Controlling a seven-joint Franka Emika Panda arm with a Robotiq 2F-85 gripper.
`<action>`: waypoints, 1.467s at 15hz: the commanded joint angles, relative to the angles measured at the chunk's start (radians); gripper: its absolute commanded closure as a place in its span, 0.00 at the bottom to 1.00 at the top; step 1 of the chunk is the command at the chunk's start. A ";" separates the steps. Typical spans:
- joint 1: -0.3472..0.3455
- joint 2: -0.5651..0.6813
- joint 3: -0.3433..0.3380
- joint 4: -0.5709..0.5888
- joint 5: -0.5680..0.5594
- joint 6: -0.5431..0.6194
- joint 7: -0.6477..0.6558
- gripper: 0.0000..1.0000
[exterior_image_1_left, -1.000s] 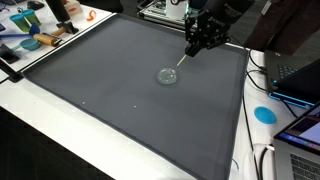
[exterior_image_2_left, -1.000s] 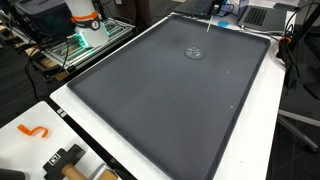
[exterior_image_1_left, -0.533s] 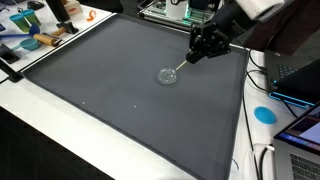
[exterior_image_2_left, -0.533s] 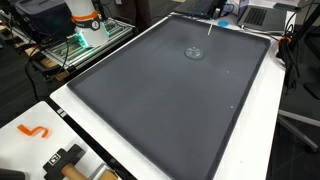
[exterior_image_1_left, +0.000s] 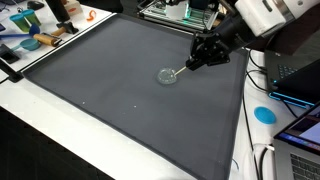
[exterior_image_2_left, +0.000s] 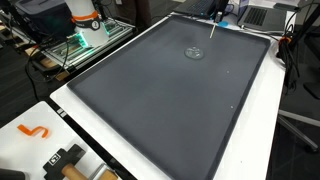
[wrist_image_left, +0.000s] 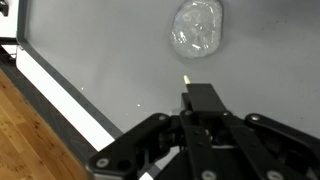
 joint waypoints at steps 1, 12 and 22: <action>0.020 0.039 -0.015 0.046 -0.030 -0.030 0.019 0.97; -0.009 0.069 -0.021 0.093 0.009 -0.019 -0.005 0.97; -0.065 0.062 -0.018 0.109 0.121 -0.006 -0.051 0.97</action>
